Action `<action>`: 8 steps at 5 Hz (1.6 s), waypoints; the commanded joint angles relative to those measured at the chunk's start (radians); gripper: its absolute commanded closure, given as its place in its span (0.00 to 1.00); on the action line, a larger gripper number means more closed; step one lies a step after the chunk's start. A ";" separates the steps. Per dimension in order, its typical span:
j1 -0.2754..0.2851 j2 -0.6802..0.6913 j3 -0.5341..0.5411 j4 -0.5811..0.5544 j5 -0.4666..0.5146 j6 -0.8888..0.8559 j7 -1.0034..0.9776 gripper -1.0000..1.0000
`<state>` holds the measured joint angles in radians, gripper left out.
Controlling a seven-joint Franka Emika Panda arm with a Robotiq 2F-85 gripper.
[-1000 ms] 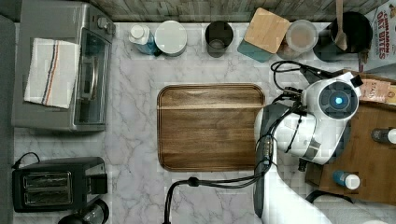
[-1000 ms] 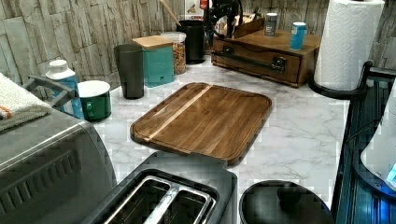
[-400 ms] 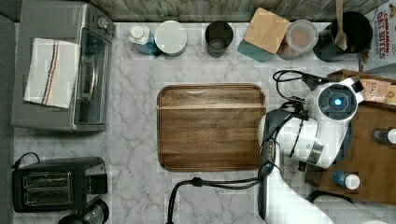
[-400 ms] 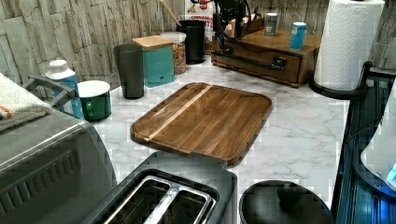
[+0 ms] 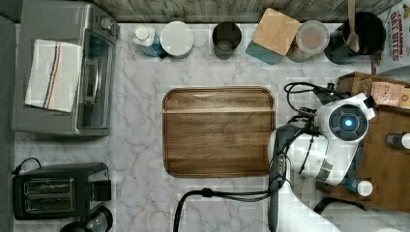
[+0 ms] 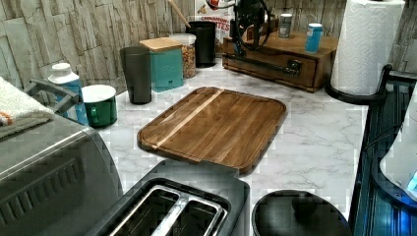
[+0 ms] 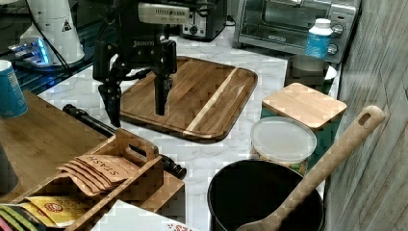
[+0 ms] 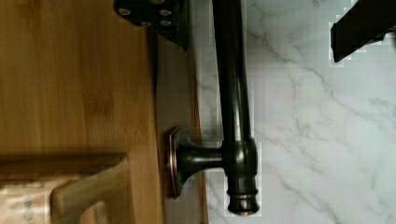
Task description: Open the drawer.
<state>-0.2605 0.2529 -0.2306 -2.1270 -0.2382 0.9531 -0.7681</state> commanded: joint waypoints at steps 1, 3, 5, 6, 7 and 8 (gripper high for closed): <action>-0.068 0.083 -0.017 -0.028 0.082 0.110 -0.008 0.00; -0.092 0.128 0.007 0.026 0.107 0.082 -0.036 0.00; -0.044 0.060 0.018 0.004 0.071 0.041 0.044 0.00; -0.091 0.067 0.080 0.010 0.150 0.080 -0.057 0.00; -0.117 0.083 0.126 0.036 0.236 0.086 -0.140 0.00; -0.111 0.109 0.146 0.096 0.263 0.016 -0.180 0.00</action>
<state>-0.3955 0.3831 -0.1323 -2.1445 -0.0158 0.9829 -0.8877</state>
